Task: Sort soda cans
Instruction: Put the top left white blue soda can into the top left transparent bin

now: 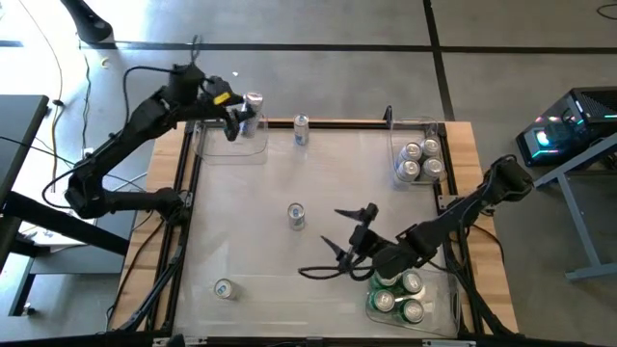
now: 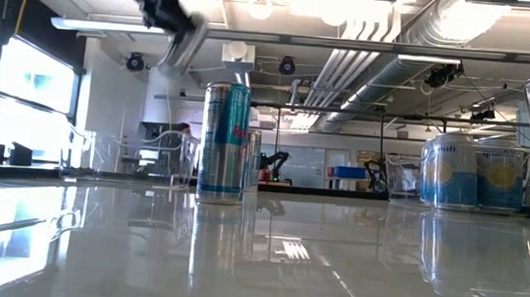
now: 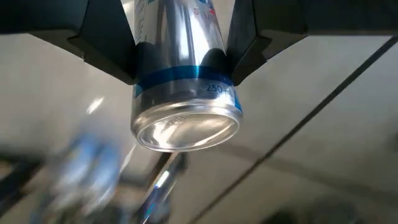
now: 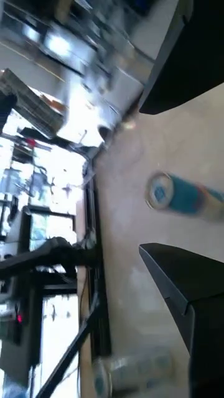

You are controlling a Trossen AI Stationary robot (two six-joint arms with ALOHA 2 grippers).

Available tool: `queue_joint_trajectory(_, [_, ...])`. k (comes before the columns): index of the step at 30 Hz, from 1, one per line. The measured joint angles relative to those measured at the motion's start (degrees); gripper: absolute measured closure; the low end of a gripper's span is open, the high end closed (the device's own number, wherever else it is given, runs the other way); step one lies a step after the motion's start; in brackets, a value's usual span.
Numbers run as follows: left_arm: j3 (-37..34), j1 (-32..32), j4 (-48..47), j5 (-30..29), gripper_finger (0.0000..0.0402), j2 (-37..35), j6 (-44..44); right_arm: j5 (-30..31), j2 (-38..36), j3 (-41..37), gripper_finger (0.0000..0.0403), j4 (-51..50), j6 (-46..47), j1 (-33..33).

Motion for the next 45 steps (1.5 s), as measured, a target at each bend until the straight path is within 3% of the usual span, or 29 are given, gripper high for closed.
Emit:
queue_joint_trajectory(3, [0.0,-1.2,6.2,7.9,0.0202,-2.1,-4.7,0.8,0.7,0.0,0.0049,1.9,-6.2,-0.1])
queue_joint_trajectory(7, [0.0,-4.9,16.1,17.0,0.0202,-4.1,-10.2,-4.9,3.3,-0.1,0.0049,8.6,-13.5,-2.1])
queue_joint_trajectory(12, [0.0,-12.5,28.1,19.1,0.0202,-4.8,-13.5,-18.4,4.6,-0.1,0.0049,35.1,-30.6,-7.3])
queue_joint_trajectory(15, [0.0,-17.0,35.2,19.1,0.0202,-4.7,-14.6,-23.7,4.7,-0.1,0.0049,48.6,-35.1,-11.2])
queue_joint_trajectory(18, [0.0,-21.3,42.6,19.1,0.0202,-4.5,-15.0,-30.2,4.6,-0.1,0.0049,55.3,-33.5,-15.4])
queue_joint_trajectory(24, [0.0,-28.1,52.1,17.3,0.0202,-4.0,-14.2,-43.0,4.7,-0.1,0.0049,57.8,-20.0,-24.4])
queue_joint_trajectory(32, [0.0,-34.6,56.5,13.0,0.0202,1.2,-7.6,-61.5,4.7,-0.1,0.0049,62.5,-8.2,-32.3])
queue_joint_trajectory(45, [0.0,-36.7,61.3,12.6,0.0202,7.7,-6.4,-69.6,4.7,0.0,0.0049,64.1,-6.1,-33.6])
